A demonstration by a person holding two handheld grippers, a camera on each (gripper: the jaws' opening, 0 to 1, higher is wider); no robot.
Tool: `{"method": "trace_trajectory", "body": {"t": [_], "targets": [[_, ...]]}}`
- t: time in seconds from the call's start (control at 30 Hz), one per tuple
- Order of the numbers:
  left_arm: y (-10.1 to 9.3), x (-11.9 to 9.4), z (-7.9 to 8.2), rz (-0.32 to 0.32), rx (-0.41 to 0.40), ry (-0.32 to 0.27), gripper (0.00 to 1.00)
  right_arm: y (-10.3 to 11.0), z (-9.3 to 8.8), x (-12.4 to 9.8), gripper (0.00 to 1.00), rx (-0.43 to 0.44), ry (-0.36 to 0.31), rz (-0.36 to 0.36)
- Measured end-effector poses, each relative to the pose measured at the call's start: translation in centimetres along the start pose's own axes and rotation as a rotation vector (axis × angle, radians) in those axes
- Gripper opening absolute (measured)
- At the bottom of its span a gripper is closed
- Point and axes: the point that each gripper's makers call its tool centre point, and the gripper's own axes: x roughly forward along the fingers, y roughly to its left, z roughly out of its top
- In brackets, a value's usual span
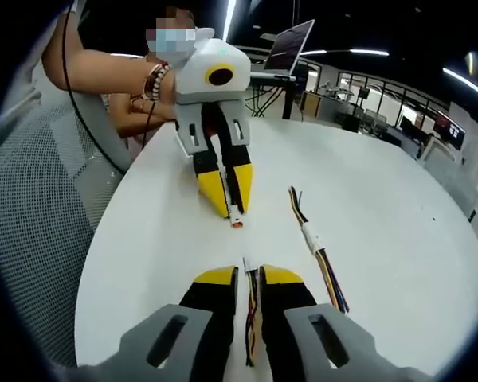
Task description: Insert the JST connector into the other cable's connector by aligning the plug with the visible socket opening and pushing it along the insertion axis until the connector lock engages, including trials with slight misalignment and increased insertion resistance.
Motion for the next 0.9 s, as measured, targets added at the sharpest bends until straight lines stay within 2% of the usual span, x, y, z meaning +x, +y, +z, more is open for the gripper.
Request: {"method": "trace_trajectory", "body": {"t": [0.13,0.47,0.67,0.8,0.9], "targets": [[0.0,0.0,0.1,-0.001,0.002,-0.002,0.00,-0.3,-0.2,0.0,0.05,0.005,-0.001,-0.006],[0.0,0.2,0.5,-0.005,0.078,0.017,0.00,-0.5,0.3,-0.6,0.03,0.006,-0.002,0.004],[-0.1,0.1,1.7,0.001,0.141,0.015,0.00,-0.8,1.8,-1.1,0.03,-0.031,-0.017,-0.012],[-0.5,0.4,2.1,-0.009,0.177,0.018,0.00,-0.4,2.1,-0.7,0.03,-0.089,0.009,-0.011],[-0.6,0.5,2.2,-0.010,0.191,0.020,0.00,-0.1,2.2,-0.4,0.03,-0.095,0.011,0.000]]}}
